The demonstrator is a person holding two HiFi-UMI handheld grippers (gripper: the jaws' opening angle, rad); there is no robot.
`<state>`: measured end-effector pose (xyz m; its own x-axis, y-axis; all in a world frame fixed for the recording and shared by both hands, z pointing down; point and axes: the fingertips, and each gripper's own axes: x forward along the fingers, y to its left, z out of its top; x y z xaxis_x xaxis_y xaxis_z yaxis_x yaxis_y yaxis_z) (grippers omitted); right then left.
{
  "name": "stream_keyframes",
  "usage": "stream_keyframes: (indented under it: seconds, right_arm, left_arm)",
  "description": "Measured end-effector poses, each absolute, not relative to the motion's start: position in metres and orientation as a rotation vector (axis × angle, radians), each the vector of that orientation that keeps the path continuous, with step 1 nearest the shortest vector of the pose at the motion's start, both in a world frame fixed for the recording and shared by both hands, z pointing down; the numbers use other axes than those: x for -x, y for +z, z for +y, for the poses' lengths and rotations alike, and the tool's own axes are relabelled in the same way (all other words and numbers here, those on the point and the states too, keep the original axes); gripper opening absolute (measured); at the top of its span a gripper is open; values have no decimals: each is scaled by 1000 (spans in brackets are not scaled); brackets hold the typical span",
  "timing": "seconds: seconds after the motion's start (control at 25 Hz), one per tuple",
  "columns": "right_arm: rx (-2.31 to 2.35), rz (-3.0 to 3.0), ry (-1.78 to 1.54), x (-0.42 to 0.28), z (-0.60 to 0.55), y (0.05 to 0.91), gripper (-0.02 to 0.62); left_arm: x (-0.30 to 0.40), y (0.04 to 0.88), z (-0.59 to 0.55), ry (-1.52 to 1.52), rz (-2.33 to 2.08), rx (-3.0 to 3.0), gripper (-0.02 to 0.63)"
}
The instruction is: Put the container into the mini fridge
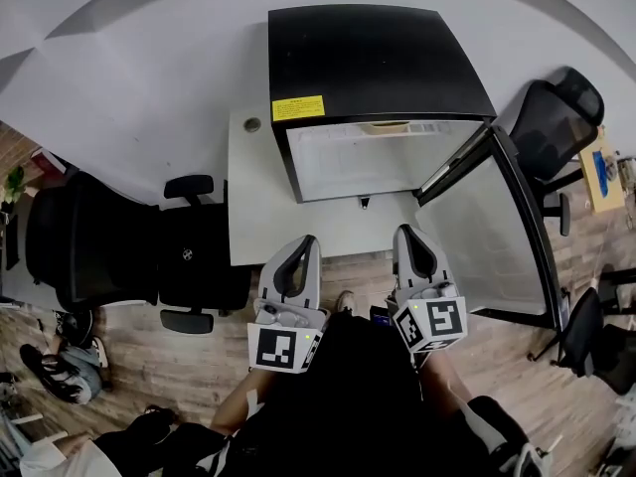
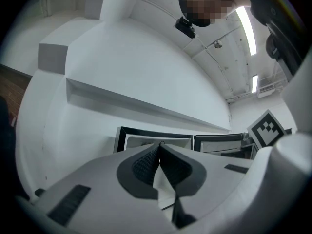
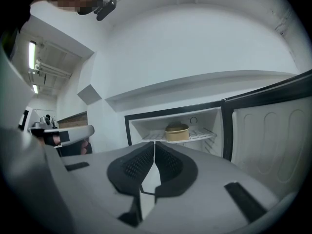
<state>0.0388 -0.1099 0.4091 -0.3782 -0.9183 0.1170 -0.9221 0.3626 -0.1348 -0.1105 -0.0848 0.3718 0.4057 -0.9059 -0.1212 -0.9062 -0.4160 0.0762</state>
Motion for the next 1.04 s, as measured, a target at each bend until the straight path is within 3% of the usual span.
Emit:
stream_keyframes:
  seconds: [1.04]
  right_arm:
    - [-1739, -2596, 254, -39, -125, 400, 14]
  left_arm:
    - [114, 364, -95, 239, 1670, 2635, 11]
